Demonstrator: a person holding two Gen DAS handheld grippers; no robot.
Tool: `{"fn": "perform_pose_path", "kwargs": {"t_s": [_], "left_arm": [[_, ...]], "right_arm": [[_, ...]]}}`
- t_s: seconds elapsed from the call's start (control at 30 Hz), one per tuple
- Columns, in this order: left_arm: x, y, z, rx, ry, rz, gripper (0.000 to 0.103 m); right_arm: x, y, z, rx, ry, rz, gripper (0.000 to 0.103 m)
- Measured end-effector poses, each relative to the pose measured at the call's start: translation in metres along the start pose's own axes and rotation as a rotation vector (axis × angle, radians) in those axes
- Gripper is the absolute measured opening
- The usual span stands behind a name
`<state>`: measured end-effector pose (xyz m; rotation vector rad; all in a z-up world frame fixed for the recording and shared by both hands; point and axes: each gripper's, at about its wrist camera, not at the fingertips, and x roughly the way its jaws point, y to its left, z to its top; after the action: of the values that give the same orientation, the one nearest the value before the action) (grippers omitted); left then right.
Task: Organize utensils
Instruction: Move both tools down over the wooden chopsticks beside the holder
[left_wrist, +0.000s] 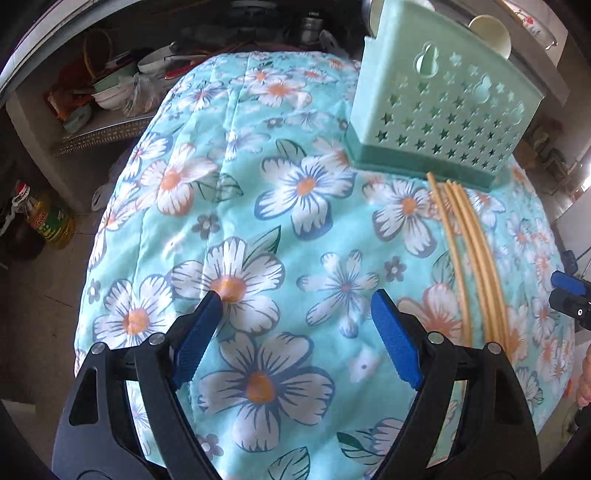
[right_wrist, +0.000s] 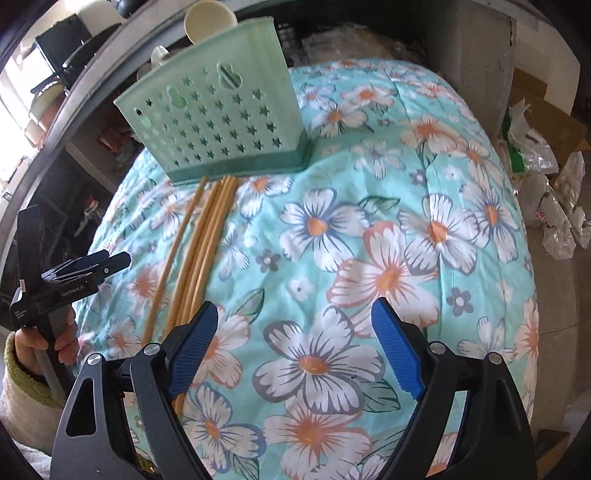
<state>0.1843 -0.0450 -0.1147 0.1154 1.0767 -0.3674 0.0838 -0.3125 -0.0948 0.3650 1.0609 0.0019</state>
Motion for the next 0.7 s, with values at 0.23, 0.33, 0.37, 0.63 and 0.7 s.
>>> {"fn": "perform_pose_path", "kwargs": {"t_s": [0.23, 0.33, 0.37, 0.63, 0.7], "left_arm": [[0.006, -0.009, 0.0, 0.066, -0.007, 0.047, 0.089], [0.007, -0.014, -0.005, 0.104, -0.014, 0.047, 0.095], [0.007, -0.016, -0.007, 0.114, -0.018, 0.051, 0.095], [0.005, -0.014, -0.009, 0.108, -0.028, 0.038, 0.095], [0.005, -0.013, -0.01, 0.11, -0.035, 0.032, 0.095]], "right_arm": [[0.019, -0.005, -0.011, 0.029, 0.036, 0.018, 0.097], [0.02, -0.005, -0.014, 0.025, 0.021, 0.016, 0.097], [0.02, -0.006, -0.015, 0.031, 0.016, 0.026, 0.097], [0.013, -0.03, -0.022, 0.132, -0.054, 0.178, 0.097], [0.011, -0.032, -0.021, 0.143, -0.051, 0.196, 0.097]]}}
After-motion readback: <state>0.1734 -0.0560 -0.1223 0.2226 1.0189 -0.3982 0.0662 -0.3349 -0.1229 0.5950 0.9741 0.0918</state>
